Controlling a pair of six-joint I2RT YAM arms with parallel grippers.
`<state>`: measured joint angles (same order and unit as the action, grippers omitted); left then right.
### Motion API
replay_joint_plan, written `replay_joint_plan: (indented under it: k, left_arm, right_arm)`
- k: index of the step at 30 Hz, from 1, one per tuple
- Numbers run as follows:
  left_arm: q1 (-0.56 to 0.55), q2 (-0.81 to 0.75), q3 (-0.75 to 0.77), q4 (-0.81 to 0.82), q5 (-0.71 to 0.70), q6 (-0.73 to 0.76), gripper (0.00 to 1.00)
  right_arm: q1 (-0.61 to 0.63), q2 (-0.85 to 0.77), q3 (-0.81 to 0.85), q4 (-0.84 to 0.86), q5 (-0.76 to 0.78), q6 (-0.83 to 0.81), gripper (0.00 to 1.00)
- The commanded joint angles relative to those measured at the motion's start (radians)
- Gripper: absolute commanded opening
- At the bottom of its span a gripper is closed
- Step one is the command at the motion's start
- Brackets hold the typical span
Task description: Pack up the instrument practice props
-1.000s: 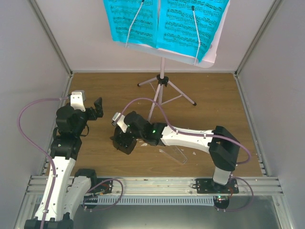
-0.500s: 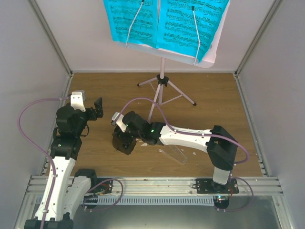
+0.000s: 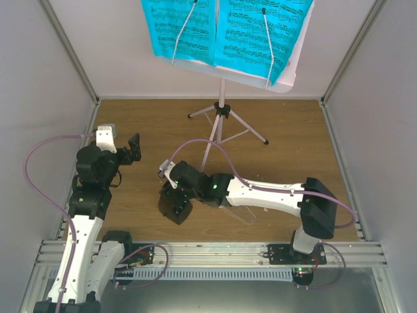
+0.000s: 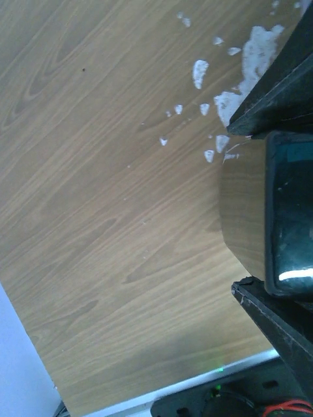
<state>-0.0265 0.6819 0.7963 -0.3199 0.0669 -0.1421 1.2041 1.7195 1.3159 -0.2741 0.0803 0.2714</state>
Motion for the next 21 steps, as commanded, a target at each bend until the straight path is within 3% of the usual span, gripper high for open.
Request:
replay_joint_plan:
  k: [1, 6, 10, 21]
  left_arm:
    - [-0.005, -0.016, -0.013, 0.041, 0.008, -0.004, 0.99]
    - [-0.012, -0.018, -0.015, 0.041, 0.009, -0.004, 0.99]
    - [-0.016, -0.020, -0.016, 0.042, 0.008, -0.004, 0.99]
    - [-0.019, -0.021, -0.017, 0.041, 0.000, -0.004, 0.99]
  right_arm:
    - [0.048, -0.109, -0.012, -0.024, 0.136, 0.150, 0.32]
    - [0.065, -0.134, -0.049, -0.132, 0.288, 0.332, 0.32]
    - [0.065, -0.164, -0.079, -0.158, 0.321, 0.439, 0.33]
    - [0.067, -0.210, -0.105, -0.211, 0.423, 0.532, 0.33]
